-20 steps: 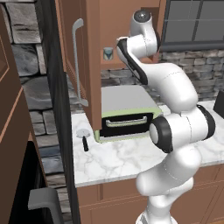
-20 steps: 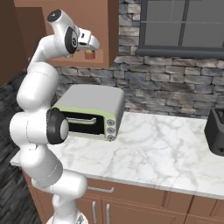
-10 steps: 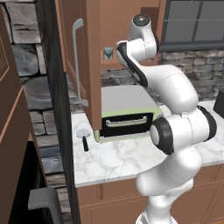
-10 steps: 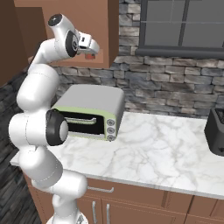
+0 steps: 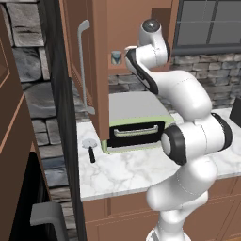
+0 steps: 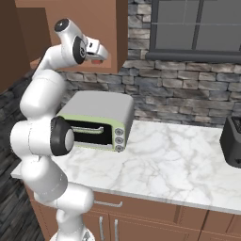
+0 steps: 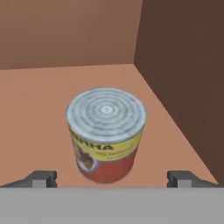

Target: Restock the canned food cabinet by taking the new fresh canned food from the counter and placing it in the cabinet. Then, take the old canned food from the cabinet and place it on the counter.

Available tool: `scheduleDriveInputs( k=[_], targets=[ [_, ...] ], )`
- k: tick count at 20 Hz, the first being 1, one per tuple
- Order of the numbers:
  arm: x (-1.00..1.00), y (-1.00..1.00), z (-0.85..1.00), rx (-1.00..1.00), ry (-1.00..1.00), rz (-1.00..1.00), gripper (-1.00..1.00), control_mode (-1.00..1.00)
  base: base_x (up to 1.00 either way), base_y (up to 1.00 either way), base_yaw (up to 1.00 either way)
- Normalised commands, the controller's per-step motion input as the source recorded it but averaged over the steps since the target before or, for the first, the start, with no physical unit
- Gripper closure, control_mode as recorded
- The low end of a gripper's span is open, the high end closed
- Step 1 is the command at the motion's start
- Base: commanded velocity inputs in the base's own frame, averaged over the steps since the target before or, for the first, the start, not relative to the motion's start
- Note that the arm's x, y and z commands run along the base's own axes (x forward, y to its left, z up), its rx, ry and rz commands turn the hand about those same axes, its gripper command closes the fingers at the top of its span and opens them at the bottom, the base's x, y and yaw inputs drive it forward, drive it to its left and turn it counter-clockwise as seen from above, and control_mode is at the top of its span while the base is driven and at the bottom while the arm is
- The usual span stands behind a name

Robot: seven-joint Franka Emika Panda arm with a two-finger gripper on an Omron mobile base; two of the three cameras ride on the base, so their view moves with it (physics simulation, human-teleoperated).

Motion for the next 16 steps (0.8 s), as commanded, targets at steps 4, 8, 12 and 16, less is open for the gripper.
scheduleDriveInputs(
  k=[4, 8, 12, 16],
  targets=[
    [0.16, 0.00, 0.00, 0.00, 0.00, 0.00, -1.00, -1.00, 0.00, 0.00, 0.00],
    [0.22, 0.00, 0.00, 0.00, 0.00, 0.00, -1.00, -1.00, 0.00, 0.00, 0.00],
    [0.23, 0.00, 0.00, 0.00, 0.00, 0.00, -1.00, -1.00, 0.00, 0.00, 0.00],
    [0.21, 0.00, 0.00, 0.00, 0.00, 0.00, -1.00, -1.00, 0.00, 0.00, 0.00]
  ],
)
